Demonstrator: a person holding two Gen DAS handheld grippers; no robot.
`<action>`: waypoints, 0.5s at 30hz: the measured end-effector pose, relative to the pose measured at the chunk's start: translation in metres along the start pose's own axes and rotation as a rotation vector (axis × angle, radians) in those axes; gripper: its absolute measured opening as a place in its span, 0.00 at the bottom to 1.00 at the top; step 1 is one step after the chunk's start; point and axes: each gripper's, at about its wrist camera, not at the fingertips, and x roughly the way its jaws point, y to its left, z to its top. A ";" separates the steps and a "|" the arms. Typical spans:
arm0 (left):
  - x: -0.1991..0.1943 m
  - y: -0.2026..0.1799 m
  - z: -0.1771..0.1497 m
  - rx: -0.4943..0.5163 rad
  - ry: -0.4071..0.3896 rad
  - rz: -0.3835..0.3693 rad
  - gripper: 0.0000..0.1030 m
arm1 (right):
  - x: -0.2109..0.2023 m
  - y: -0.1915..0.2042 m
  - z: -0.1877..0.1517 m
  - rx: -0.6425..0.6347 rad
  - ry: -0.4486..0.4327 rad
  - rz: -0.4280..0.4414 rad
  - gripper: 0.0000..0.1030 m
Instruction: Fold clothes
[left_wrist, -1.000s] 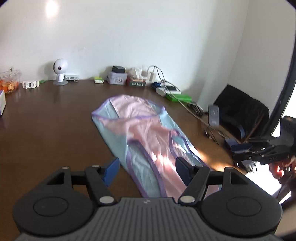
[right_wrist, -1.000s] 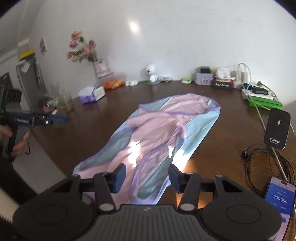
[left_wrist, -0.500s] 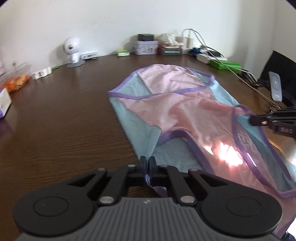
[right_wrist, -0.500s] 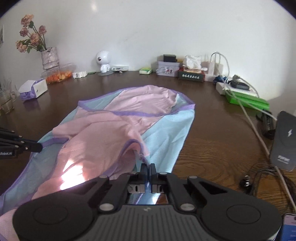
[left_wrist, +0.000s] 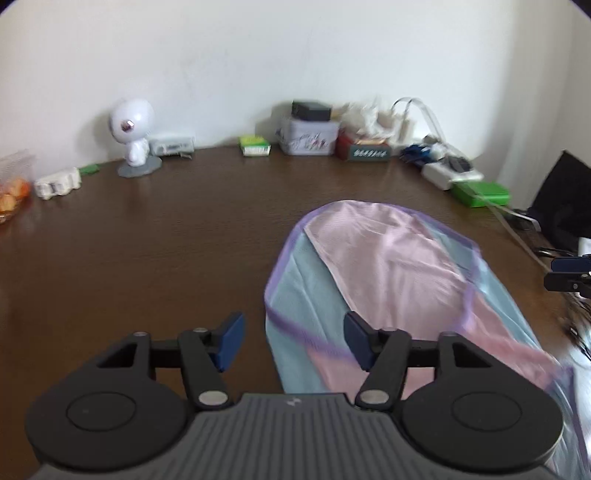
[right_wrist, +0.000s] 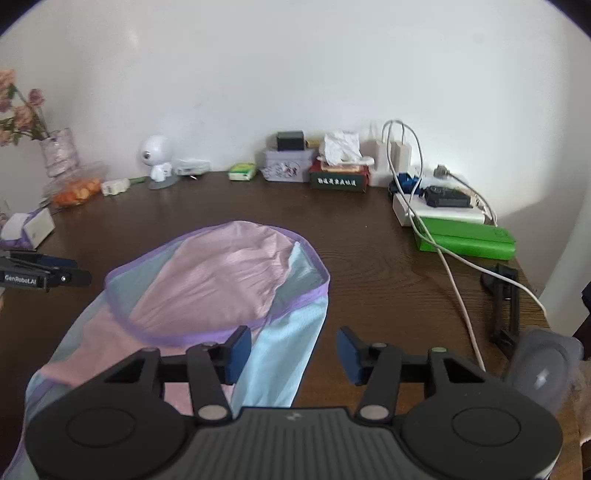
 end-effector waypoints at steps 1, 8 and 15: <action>0.016 -0.001 0.008 -0.023 0.021 -0.011 0.55 | 0.022 -0.007 0.011 0.028 0.025 0.011 0.39; 0.055 -0.015 0.007 0.074 -0.014 0.091 0.16 | 0.107 -0.025 0.042 0.054 0.172 -0.030 0.32; 0.022 0.024 -0.020 0.054 -0.017 0.269 0.02 | 0.165 0.037 0.078 -0.225 0.158 -0.046 0.01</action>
